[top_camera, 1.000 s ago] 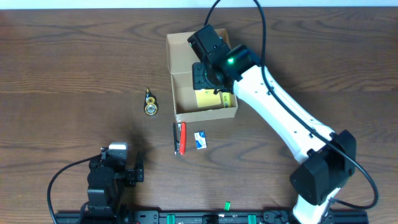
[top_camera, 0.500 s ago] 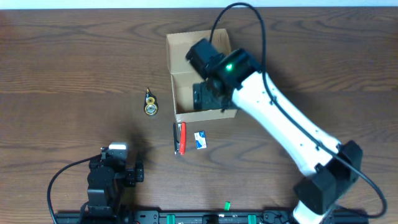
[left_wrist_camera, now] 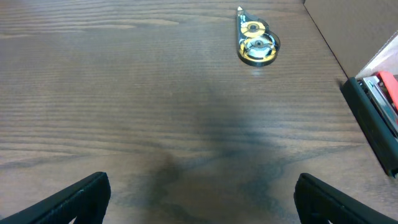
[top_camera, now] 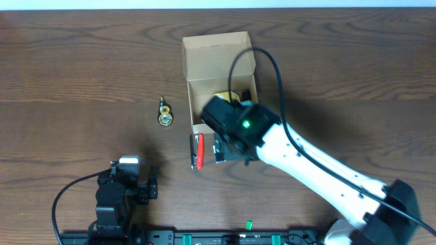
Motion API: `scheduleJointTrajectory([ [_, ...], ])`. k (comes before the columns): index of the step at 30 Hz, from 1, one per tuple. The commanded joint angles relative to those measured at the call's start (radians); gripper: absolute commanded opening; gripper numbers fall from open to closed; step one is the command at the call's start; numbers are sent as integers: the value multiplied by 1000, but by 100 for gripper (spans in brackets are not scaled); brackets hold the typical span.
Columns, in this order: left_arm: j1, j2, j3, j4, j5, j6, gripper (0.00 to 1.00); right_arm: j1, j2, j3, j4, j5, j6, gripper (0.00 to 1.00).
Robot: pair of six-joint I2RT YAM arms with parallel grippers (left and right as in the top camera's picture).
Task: Pack container
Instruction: 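Withdraw the right gripper from the box toward the blue staples box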
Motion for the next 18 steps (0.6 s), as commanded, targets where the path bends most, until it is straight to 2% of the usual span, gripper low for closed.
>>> scheduleJointTrajectory([
  [1,4,-6,-13,-1,-18,17,95,7,-130,-109,59,8,-13,99],
  [7,4,-6,-13,-1,-18,18,96,7,-260,-342,219,-25,-54,99],
  [12,4,-6,-13,-1,-18,18,95,8,-267,-521,423,-138,-85,99],
  [18,4,-6,-13,-1,-18,17,96,8,-267,-569,504,-112,21,99],
])
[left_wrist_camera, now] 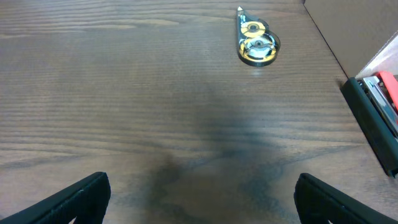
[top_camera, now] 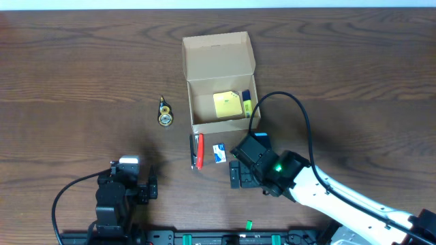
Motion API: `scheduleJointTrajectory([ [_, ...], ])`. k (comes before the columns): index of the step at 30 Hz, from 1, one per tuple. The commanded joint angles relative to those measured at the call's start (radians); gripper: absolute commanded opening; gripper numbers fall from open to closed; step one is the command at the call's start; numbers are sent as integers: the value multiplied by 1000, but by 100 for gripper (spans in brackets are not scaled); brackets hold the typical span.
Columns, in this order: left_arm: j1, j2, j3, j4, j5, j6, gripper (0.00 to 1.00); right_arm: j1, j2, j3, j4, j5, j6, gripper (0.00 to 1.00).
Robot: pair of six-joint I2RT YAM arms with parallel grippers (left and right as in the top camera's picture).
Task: Pack container
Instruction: 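Withdraw the right gripper from the box toward the blue staples box, then lower the right gripper over the blue staples box to grasp it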
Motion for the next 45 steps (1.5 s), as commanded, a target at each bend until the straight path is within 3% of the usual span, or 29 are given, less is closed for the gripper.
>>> scheduleJointTrajectory([
  [1,4,-6,-13,-1,-18,18,95,8,0,1,25,11,68,99],
  [6,4,-6,-13,-1,-18,17,95,9,1,1,101,15,89,99],
  [13,4,-6,-13,-1,-18,17,95,9,11,1,187,5,-80,99],
  [20,4,-6,-13,-1,-18,17,95,9,35,1,197,7,-105,99],
  [34,4,-6,-13,-1,-18,17,96,53,162,27,301,-30,-19,99],
  [40,4,-6,-13,-1,-18,17,95,90,172,74,274,45,52,99],
  [45,4,-6,-13,-1,-18,17,95,107,174,119,177,156,193,99],
])
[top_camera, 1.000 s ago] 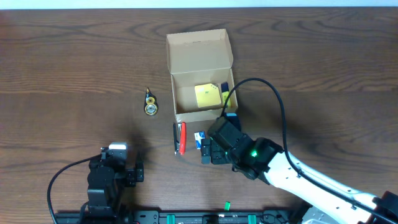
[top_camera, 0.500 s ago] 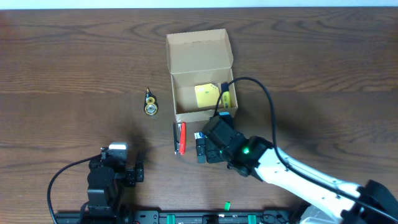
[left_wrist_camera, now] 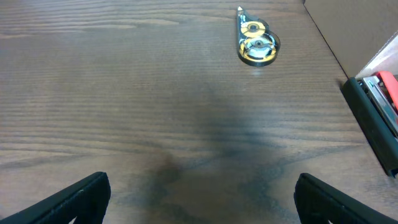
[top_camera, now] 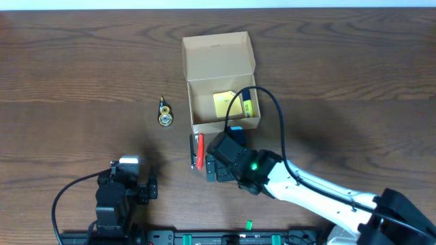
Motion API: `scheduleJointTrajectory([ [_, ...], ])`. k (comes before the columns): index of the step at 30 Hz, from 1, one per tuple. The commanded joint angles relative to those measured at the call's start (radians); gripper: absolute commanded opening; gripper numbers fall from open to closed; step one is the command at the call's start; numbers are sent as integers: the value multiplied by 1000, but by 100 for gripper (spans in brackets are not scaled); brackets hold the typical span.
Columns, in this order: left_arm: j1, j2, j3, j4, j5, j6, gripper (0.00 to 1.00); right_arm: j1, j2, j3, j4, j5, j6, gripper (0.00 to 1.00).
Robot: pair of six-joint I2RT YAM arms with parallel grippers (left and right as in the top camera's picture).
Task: Pack container
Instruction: 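Lower the right gripper over the blue staples box to grasp it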
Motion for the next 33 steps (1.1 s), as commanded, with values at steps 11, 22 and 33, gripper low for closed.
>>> scheduleJointTrajectory([
  [11,4,-6,-13,-1,-18,17,95,11,50,73,-58,78,242,99],
  [22,4,-6,-13,-1,-18,17,95,18,53,73,211,-127,89,99],
  [33,4,-6,-13,-1,-18,17,95,10,74,73,77,18,210,99],
])
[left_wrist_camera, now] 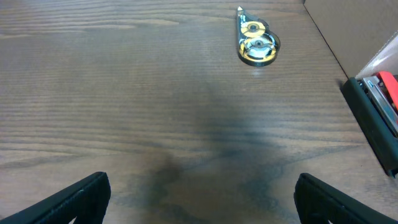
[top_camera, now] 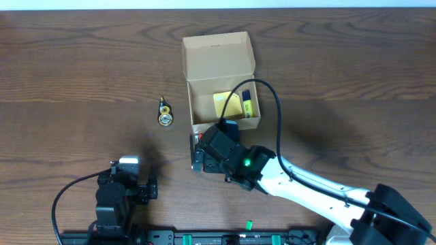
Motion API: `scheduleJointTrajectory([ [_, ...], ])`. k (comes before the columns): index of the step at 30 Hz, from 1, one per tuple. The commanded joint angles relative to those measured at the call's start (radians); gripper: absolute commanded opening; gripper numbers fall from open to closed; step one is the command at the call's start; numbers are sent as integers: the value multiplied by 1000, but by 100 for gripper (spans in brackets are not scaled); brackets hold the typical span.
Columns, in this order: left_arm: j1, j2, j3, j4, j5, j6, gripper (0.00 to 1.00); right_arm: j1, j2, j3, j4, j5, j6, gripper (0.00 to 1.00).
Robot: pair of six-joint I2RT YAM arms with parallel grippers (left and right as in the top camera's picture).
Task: Pack container
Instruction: 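Lower the right gripper over the blue staples box to grasp it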
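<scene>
The open cardboard box (top_camera: 218, 68) stands at the table's middle with a yellow notepad (top_camera: 225, 103) and a yellow-and-blue marker (top_camera: 246, 104) inside. In front of its left corner lies a black-and-red stapler (left_wrist_camera: 373, 118), mostly hidden in the overhead view under my right gripper (top_camera: 201, 153), whose jaws I cannot make out. A yellow correction tape (top_camera: 164, 113) (left_wrist_camera: 256, 43) lies left of the box. My left gripper (left_wrist_camera: 202, 199) rests open near the front left, nothing between its fingers.
The box's lid flap (top_camera: 216, 53) is folded back toward the far side. The right arm's cable (top_camera: 276, 109) arches over the box's right wall. The table's front rail (top_camera: 225, 238) runs along the near edge.
My right gripper has moved up and to the left, from over the small blue card in front of the box to over the stapler. The left arm has not moved.
My right gripper first hung over the box's front wall. Then it was drawn back to the front right, leaving the stapler and a blue card in sight on the table. Later it covered the blue card, and now it covers the stapler.
</scene>
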Motion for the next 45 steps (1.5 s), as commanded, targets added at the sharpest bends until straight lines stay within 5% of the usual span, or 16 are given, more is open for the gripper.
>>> scheduleJointTrajectory([
  [1,4,-6,-13,-1,-18,18,95,2,32,16,-22,60,64,99],
  [18,4,-6,-13,-1,-18,17,95,-14,282,294,-375,78,154,97],
  [45,4,-6,-13,-1,-18,17,95,-13,341,294,-344,144,253,93],
])
